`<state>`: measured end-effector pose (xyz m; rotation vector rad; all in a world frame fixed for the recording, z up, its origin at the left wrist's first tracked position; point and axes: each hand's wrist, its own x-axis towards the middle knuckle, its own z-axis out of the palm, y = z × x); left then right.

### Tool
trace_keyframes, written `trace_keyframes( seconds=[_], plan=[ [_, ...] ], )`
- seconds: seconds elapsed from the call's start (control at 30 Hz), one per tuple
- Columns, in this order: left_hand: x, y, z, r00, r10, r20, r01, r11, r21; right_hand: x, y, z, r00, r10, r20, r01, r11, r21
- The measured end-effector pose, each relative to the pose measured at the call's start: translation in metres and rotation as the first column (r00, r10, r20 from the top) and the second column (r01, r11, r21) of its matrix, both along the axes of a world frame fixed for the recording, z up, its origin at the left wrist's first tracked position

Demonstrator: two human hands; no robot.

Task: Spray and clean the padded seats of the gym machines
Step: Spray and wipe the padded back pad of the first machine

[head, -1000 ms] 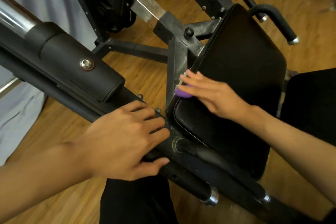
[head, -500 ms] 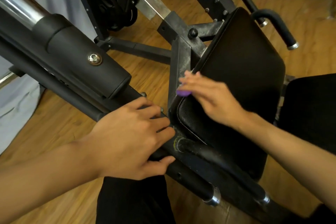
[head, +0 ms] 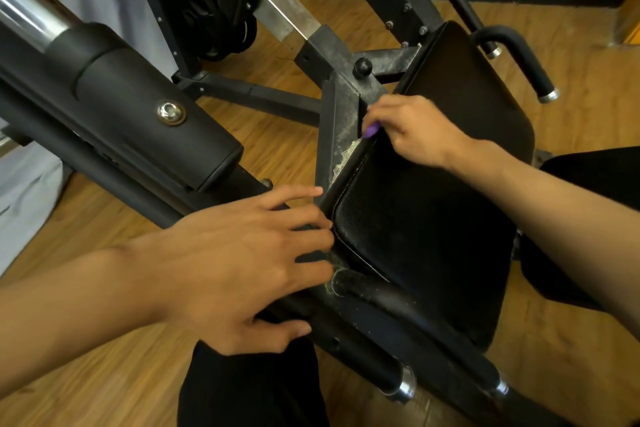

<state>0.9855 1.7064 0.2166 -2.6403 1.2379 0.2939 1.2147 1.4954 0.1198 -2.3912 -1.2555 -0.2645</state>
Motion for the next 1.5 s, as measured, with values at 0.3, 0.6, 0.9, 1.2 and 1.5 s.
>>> trace_keyframes(
  seconds=[0.3, 0.6, 0.9, 1.2, 1.5],
  plan=[
    [0.004, 0.004, -0.004, 0.999, -0.028, -0.041, 0.026, 0.999, -0.047, -0.068, 0.021, 0.004, 0.883, 0.466, -0.066, -0.469, 0.863, -0.19],
    [0.007, 0.007, -0.005, 0.996, -0.04, -0.084, 0.033, 0.996, -0.087, 0.006, 0.006, 0.009, 0.985, -0.085, 0.15, 0.121, 0.961, -0.248],
    [0.01, 0.009, -0.008, 0.983, -0.18, -0.03, 0.177, 0.98, -0.089, -0.027, 0.033, -0.008, 0.89, -0.456, -0.021, 0.456, 0.89, 0.007],
    [0.027, 0.004, 0.009, 0.96, -0.251, -0.125, 0.239, 0.966, -0.104, -0.034, 0.011, -0.011, 0.943, -0.325, -0.076, 0.33, 0.941, 0.078],
    [0.094, -0.035, -0.049, 0.929, -0.369, 0.027, 0.369, 0.929, 0.004, -0.018, -0.011, 0.005, 0.994, -0.1, -0.038, 0.099, 0.995, -0.027]
  ],
)
